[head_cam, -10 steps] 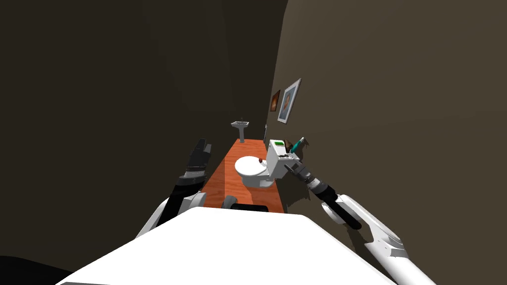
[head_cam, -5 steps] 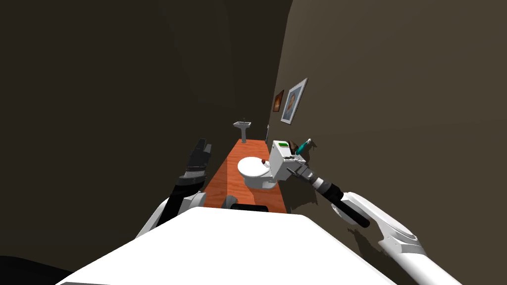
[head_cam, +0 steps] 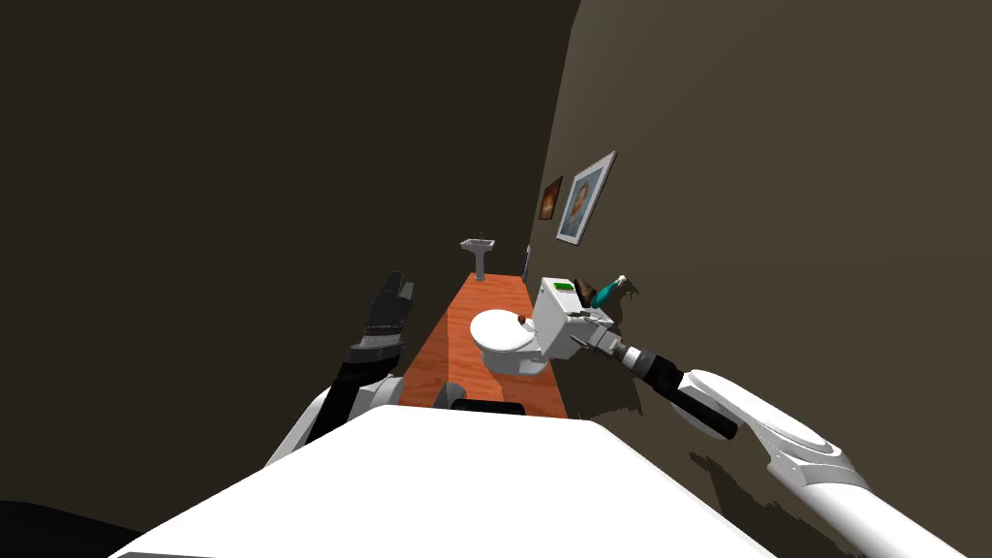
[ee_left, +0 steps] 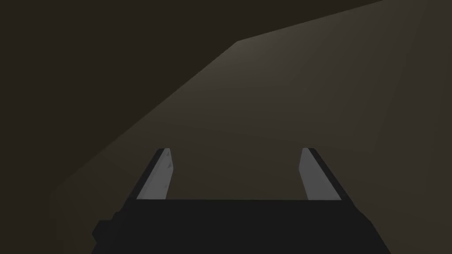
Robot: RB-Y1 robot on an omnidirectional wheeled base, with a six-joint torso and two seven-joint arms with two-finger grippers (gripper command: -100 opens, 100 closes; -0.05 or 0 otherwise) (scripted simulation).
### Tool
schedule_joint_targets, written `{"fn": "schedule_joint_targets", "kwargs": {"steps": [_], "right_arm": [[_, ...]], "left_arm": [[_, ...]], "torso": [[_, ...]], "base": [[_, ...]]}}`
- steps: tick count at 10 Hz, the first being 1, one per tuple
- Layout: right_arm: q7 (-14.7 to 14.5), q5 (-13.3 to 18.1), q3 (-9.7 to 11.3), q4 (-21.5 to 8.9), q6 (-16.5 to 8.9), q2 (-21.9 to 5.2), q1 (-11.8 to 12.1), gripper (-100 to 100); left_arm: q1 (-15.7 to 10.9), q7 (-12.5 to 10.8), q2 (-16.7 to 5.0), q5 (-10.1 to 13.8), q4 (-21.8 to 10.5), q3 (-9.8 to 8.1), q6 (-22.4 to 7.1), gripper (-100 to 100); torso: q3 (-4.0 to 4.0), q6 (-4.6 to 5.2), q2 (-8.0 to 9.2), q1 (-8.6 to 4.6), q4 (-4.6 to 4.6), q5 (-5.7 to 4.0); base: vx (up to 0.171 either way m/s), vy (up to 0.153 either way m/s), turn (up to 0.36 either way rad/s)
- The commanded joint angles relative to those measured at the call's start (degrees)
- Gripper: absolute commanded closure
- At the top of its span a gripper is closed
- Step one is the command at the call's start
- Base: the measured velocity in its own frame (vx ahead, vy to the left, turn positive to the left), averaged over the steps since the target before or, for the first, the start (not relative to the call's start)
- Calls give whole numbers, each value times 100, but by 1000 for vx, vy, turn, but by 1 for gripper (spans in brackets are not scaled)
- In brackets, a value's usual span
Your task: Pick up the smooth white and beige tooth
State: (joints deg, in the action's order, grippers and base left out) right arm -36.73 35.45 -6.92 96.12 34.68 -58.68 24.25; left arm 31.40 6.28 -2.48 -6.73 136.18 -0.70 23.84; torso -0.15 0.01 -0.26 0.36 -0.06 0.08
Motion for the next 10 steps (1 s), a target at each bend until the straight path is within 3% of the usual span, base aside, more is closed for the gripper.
{"fn": "schedule_joint_targets", "kwargs": {"steps": [1, 4, 5, 7, 8, 10], "right_arm": [[-57, 110, -15, -42, -55, -165, 52, -100], [-291, 637, 49, -546, -186, -729, 74, -100], [-291, 637, 49, -569, -186, -758, 74, -100], [-429, 967, 104, -905, -275, -1111, 96, -100], [-429, 967, 104, -905, -275, -1111, 96, -100], [-556, 1275, 161, -1216, -358, -1434, 120, -100]], "left_arm": [[0, 0, 0, 0, 0, 0, 0, 0], [0, 0, 0, 0, 0, 0, 0, 0], [1, 0, 0, 0, 0, 0, 0, 0], [0, 0, 0, 0, 0, -1, 0, 0], [0, 0, -1, 0, 0, -1, 0, 0], [0, 0, 0, 0, 0, 0, 0, 0]], "torso": [[0, 0, 0, 0, 0, 0], [-1, 0, -2, -8, 0, -2], [-7, 1, -12, 8, -3, 2], [8, 2, 16, -20, 3, -3], [10, 2, 17, -24, 4, -5], [-4, 1, -6, -9, -1, -2]], "base": [[60, 62, 20], [90, 90, 11], [83, 103, -19], [27, 33, -7], [85, 44, 36], [102, 106, -19]]}}
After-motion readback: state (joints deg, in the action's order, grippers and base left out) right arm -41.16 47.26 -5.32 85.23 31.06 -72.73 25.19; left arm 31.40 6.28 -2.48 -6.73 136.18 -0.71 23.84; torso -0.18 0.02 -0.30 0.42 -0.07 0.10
